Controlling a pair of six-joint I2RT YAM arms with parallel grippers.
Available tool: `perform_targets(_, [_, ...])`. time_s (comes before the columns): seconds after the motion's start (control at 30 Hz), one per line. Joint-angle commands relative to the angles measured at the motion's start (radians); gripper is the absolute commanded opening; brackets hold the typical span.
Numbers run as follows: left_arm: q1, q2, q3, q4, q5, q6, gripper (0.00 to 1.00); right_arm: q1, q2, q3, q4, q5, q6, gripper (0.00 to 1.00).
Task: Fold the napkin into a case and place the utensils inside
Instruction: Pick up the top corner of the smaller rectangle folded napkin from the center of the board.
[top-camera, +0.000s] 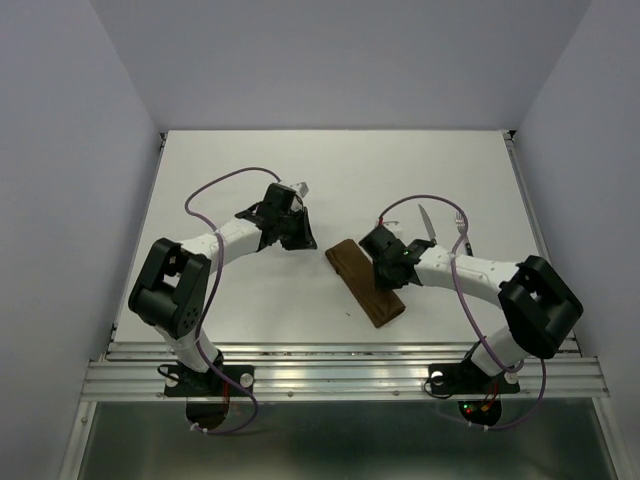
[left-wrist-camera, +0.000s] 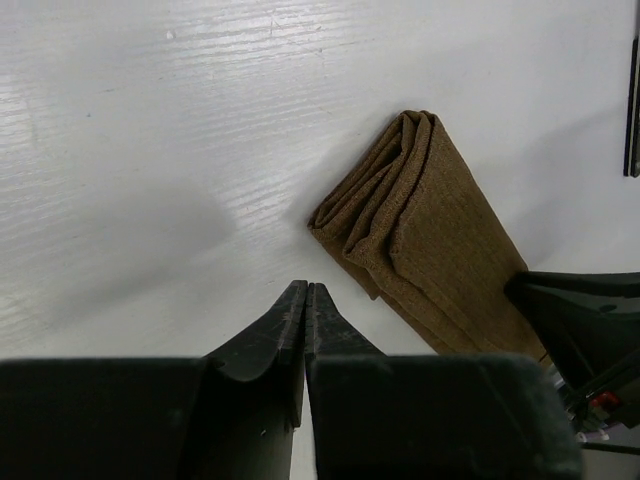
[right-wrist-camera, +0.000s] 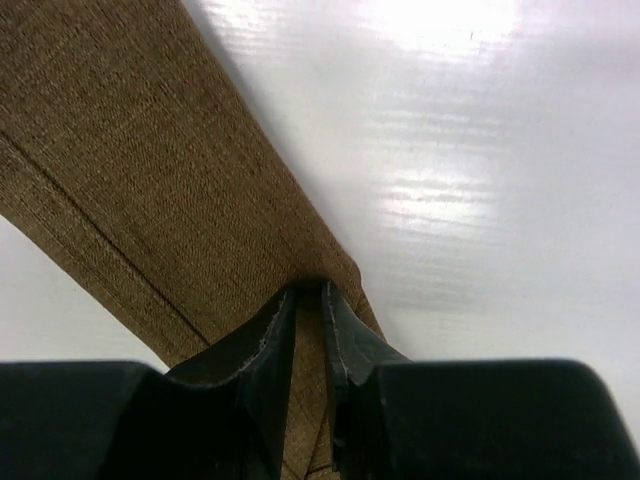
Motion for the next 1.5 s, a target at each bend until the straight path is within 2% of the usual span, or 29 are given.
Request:
perform_targets(0.0, [0.013, -0.045, 0.013, 0.002, 0.024, 0.026, 0.17, 0.001, 0.012, 0.069, -0.019, 0.097, -0.092, 0.23])
perform_targets(0.13, [0.014, -0.045, 0.022, -0.013, -0.005, 0.037, 0.2, 0.001, -0.011, 0.119, -0.019, 0.091, -0.103, 0.24])
perform_targets(0.3, [0.014, -0.059, 0.025, -0.047, -0.074, 0.059, 0.21, 0.001, -0.004, 0.179, -0.019, 0.075, -0.121, 0.31])
perform_targets(0.6, [0.023, -0.068, 0.035, -0.119, -0.185, 0.05, 0.24, 0.001, 0.122, 0.346, 0.02, -0.001, -0.088, 0.4])
perform_targets(0.7, [0.034, -0.075, 0.021, -0.118, -0.18, 0.042, 0.24, 0.001, 0.177, 0.392, 0.024, -0.059, -0.088, 0.41])
perform_targets(0.8, [0.039, -0.088, 0.007, -0.115, -0.176, 0.039, 0.24, 0.01, 0.213, 0.432, 0.038, -0.089, -0.094, 0.47])
perform_targets(1.03, [0.049, -0.105, -0.002, -0.111, -0.182, 0.039, 0.24, 0.041, 0.309, 0.512, 0.04, -0.124, -0.12, 0.47])
perform_targets(1.27, [0.052, -0.109, -0.002, -0.122, -0.182, 0.045, 0.24, 0.063, 0.364, 0.538, 0.033, -0.109, -0.129, 0.49])
perform_targets(1.47, [0.052, -0.098, -0.002, -0.119, -0.174, 0.045, 0.24, 0.072, 0.4, 0.557, 0.029, -0.075, -0.144, 0.47])
